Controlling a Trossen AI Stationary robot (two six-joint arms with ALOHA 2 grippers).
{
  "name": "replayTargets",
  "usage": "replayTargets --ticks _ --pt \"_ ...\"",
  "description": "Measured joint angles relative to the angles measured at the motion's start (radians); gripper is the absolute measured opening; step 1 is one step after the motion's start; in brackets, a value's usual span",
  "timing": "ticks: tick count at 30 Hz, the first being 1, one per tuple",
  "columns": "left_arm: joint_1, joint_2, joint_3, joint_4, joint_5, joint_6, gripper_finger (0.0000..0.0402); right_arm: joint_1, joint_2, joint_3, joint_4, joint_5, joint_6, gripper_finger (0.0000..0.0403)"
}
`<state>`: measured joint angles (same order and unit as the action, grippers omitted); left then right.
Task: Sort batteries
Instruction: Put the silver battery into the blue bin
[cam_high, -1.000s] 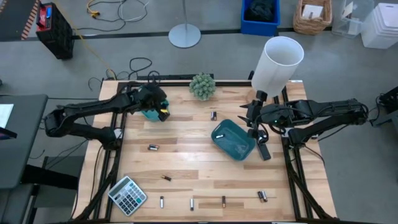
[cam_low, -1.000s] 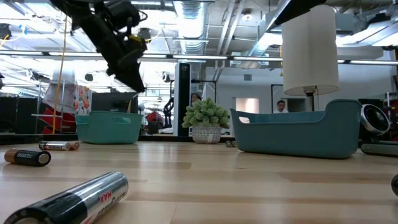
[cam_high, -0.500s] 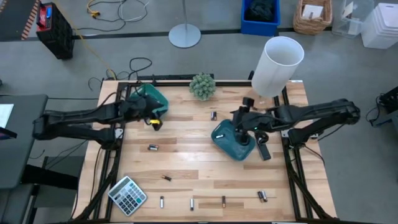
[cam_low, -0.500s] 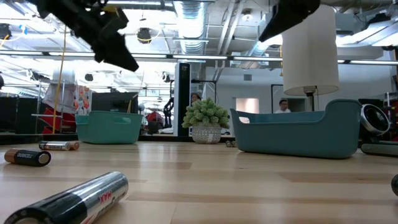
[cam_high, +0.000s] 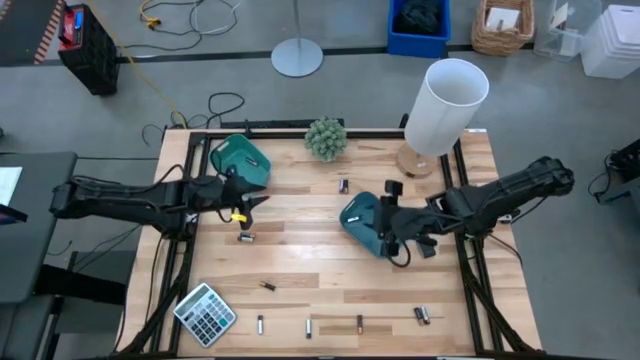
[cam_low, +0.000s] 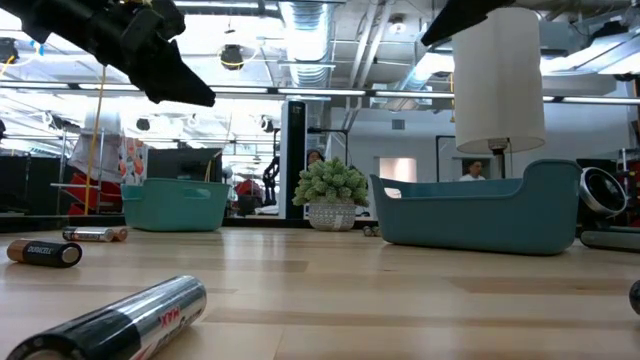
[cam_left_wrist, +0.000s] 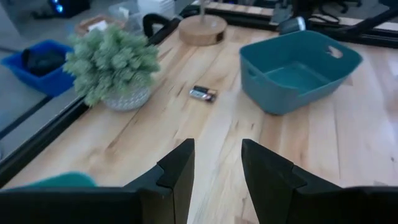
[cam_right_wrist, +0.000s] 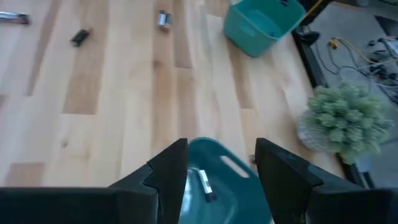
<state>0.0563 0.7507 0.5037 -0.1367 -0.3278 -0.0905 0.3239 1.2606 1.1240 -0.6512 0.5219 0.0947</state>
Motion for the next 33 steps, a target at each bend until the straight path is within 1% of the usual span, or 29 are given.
replayTargets --ticks 4,13,19,25,28,30,33 --pt "-0.012 0.009 0.000 0.001 0.000 0.027 0.0127 0.018 0.004 0.000 -0.002 0.000 0.036 0.0205" --pt "-0.012 0.010 0.000 0.000 0.000 0.023 0.0127 0.017 0.004 0.000 0.025 0.000 0.055 0.0205" --pt "-0.012 0.010 0.000 0.000 0.000 0.001 0.0127 0.005 0.004 0.000 0.147 0.001 -0.025 0.0205" --pt "-0.012 0.010 0.000 0.021 0.000 -0.004 0.0127 -0.074 0.004 0.000 0.273 -0.002 -0.076 0.0205" --pt "-0.012 0.010 0.000 0.020 0.000 -0.004 0.0127 -0.111 0.032 0.001 0.326 -0.061 -0.081 0.0205" --pt "-0.012 0.010 0.000 0.020 0.000 -0.004 0.0127 -0.120 0.072 0.001 0.351 -0.094 -0.101 0.0205" --pt "-0.012 0.010 0.000 0.015 0.000 -0.004 0.0127 -0.132 0.137 0.000 0.386 -0.105 -0.150 0.0205"
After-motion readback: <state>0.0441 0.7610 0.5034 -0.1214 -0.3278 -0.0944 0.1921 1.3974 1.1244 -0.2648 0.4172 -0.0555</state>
